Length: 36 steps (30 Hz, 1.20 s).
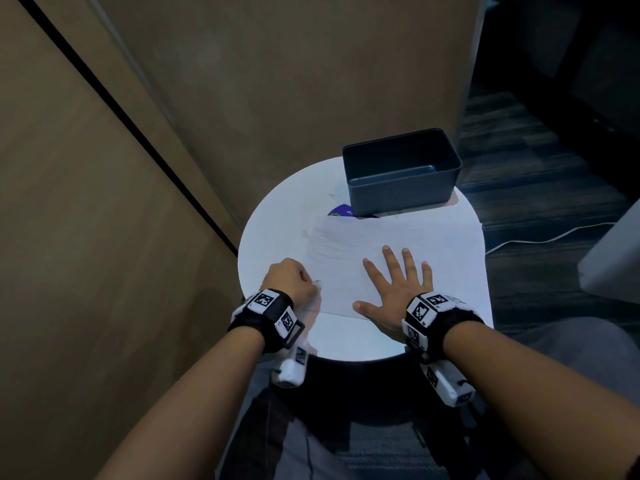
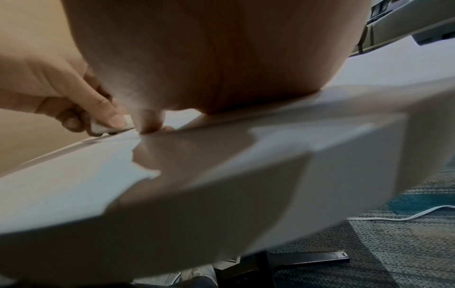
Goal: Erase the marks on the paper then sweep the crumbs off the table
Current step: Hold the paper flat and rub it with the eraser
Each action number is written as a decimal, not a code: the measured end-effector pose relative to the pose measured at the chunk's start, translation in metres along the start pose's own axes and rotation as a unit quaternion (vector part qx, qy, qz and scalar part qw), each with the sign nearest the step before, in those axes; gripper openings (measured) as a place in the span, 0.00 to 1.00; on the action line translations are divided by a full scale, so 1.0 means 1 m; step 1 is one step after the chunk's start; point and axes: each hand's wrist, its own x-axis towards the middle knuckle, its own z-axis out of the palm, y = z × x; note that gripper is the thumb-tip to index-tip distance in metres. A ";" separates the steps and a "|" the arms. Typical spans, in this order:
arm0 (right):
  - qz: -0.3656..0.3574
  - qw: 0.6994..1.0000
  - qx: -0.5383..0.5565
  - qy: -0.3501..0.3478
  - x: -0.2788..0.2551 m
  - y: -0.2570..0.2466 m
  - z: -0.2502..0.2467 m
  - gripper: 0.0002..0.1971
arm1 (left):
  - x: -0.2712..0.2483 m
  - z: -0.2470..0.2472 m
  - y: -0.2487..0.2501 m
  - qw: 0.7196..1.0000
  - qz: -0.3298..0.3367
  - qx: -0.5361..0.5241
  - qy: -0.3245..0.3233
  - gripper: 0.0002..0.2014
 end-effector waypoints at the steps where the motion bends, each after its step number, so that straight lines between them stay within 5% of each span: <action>1: -0.001 1.000 0.001 0.000 0.000 -0.002 0.000 0.44 | 0.002 -0.002 -0.001 1.000 -0.014 0.015 0.013 0.07; 5: 0.004 1.000 -0.002 0.005 -0.003 0.000 0.002 0.44 | 0.005 -0.006 0.005 0.994 0.013 0.095 0.054 0.09; 13: 0.005 1.000 -0.009 0.003 0.000 -0.001 0.000 0.44 | 0.005 -0.005 0.006 0.995 0.002 0.084 0.057 0.10; 17: 0.008 1.000 -0.012 -0.007 -0.002 0.000 -0.001 0.44 | 0.000 -0.001 0.013 1.000 0.010 0.027 0.002 0.06; 22: 0.005 1.000 -0.007 0.003 -0.001 -0.003 -0.001 0.44 | 0.006 -0.007 0.011 0.995 -0.007 0.080 0.053 0.07; 26: 0.009 1.000 -0.013 -0.004 -0.003 -0.001 -0.001 0.44 | 0.002 0.001 0.019 0.999 0.003 0.037 0.001 0.06; 30: 0.003 1.000 -0.011 -0.001 0.000 -0.002 -0.002 0.44 | 0.007 -0.002 0.019 0.996 -0.001 0.079 0.048 0.08; 33: 0.009 1.000 -0.012 -0.001 -0.002 0.000 0.001 0.44 | 0.004 0.002 0.028 0.997 0.042 0.057 0.009 0.07; 36: 0.004 1.000 -0.011 0.000 -0.001 -0.003 0.001 0.44 | 0.005 0.004 0.023 0.999 0.011 0.048 0.015 0.08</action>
